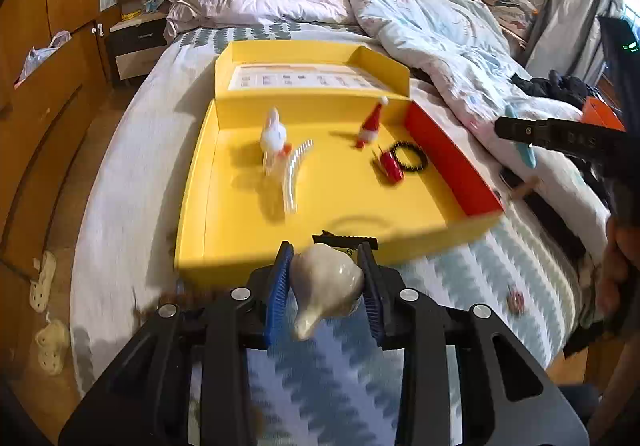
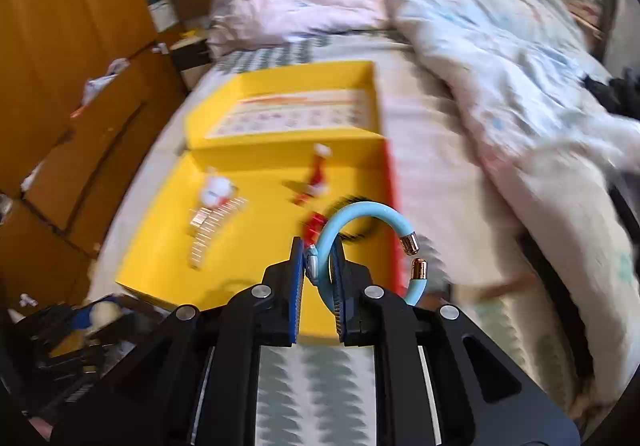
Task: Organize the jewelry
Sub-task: 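Carry the white ornament and blue bangle into the yellow box and open both tools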
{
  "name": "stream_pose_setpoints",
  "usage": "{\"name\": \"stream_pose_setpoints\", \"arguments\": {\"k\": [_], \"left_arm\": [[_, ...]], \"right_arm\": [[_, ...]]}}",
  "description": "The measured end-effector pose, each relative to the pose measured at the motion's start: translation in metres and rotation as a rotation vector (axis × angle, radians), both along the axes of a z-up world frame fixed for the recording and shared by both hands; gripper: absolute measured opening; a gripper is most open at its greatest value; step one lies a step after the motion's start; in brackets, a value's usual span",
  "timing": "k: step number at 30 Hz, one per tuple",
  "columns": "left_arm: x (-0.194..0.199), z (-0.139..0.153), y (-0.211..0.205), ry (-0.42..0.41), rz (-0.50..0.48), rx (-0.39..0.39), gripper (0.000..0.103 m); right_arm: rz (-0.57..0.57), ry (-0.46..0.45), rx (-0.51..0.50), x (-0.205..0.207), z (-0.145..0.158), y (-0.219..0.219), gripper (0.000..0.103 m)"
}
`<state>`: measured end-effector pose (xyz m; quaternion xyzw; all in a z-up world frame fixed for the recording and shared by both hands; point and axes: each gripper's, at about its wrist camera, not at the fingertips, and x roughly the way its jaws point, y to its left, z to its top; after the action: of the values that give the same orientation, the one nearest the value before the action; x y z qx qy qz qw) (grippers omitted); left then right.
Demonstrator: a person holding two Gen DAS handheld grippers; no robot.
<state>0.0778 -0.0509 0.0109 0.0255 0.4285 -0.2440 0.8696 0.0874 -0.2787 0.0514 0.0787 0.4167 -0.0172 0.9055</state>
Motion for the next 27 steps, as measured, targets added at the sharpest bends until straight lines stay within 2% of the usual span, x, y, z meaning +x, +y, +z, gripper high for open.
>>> {"name": "stream_pose_setpoints", "arguments": {"k": [5,11,15,19,23,24,27], "left_arm": [[0.046,0.003,-0.025,0.038,0.003,-0.008,0.034],[0.086,-0.033,-0.056,0.152,-0.005,0.009,0.034],[0.101,-0.055,-0.069,0.194,0.005,0.036,0.034],[0.114,-0.067,-0.069,0.234,0.013,0.031,0.034],[0.118,-0.074,-0.064,0.249,0.029,0.036,0.034],[0.119,-0.074,-0.063,0.251,0.03,0.035,0.036],[0.119,-0.069,-0.057,0.249,0.033,0.007,0.051]], "right_arm": [[0.074,0.034,0.05,0.038,-0.006,0.022,0.014],[0.06,0.096,0.091,0.064,-0.043,0.019,0.014],[0.028,0.146,0.085,0.078,-0.067,0.009,0.014],[0.009,0.191,0.078,0.088,-0.09,0.003,0.015],[0.009,0.199,0.062,0.091,-0.1,0.0,0.016],[0.009,0.193,0.064,0.091,-0.099,-0.001,0.017],[0.014,0.169,0.046,0.087,-0.092,0.0,0.023]]}}
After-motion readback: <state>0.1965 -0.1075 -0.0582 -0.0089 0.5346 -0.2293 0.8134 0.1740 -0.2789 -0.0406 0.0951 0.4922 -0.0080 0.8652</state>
